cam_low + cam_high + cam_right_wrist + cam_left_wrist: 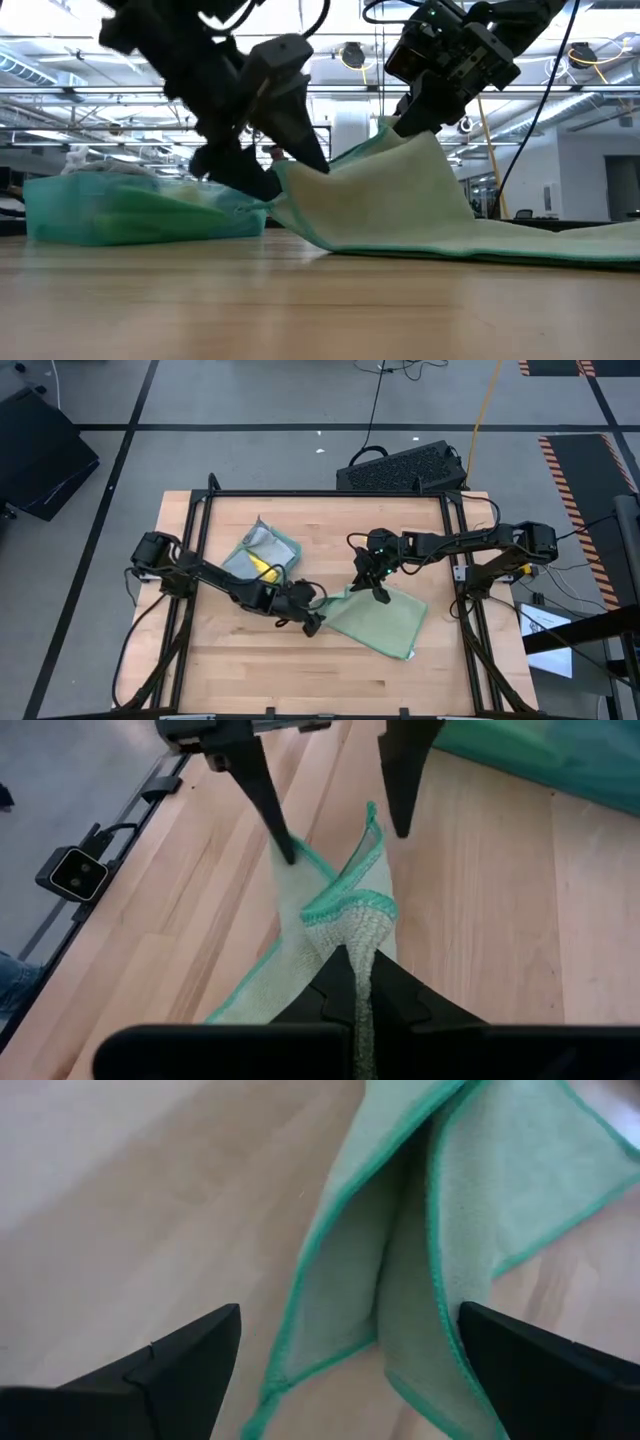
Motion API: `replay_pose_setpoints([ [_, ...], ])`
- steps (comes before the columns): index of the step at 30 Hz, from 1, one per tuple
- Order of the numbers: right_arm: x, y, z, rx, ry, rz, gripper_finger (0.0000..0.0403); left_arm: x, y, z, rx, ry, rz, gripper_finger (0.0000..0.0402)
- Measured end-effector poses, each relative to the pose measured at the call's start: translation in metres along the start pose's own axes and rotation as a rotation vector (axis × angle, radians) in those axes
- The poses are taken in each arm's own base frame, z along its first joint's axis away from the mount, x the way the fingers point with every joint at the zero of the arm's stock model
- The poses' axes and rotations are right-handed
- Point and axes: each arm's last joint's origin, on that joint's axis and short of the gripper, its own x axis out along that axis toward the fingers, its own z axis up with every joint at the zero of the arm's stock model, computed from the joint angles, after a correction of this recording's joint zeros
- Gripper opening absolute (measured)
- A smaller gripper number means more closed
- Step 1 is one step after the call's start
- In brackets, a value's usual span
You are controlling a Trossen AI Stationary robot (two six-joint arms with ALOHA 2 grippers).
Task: Fold microfiber towels
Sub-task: Fold the light green microfiber cloth
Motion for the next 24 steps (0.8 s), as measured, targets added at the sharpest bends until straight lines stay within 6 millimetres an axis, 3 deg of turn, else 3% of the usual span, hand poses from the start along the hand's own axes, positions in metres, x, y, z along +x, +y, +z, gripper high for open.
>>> replay_pose_setpoints([
  [6,0.0,0.0,0.0,-0.001,-0.002,0.0,0.0,0.007,0.01,-0.009,-0.042,-0.012,-0.147,0.0361],
  [12,0.0,0.0,0.001,-0.002,-0.005,-0.001,0.0,0.007,0.018,-0.004,-0.041,0.007,-0.166,0.0292],
  [19,0.0,0.0,0.001,0.001,-0.005,0.0,0.0,-0.02,0.014,0.013,-0.08,-0.036,-0.212,0.0214],
  [24,0.0,0.0,0.001,0.0,-0.008,-0.001,0.0,-0.034,0.002,-0.004,-0.064,-0.016,-0.184,0.0227],
])
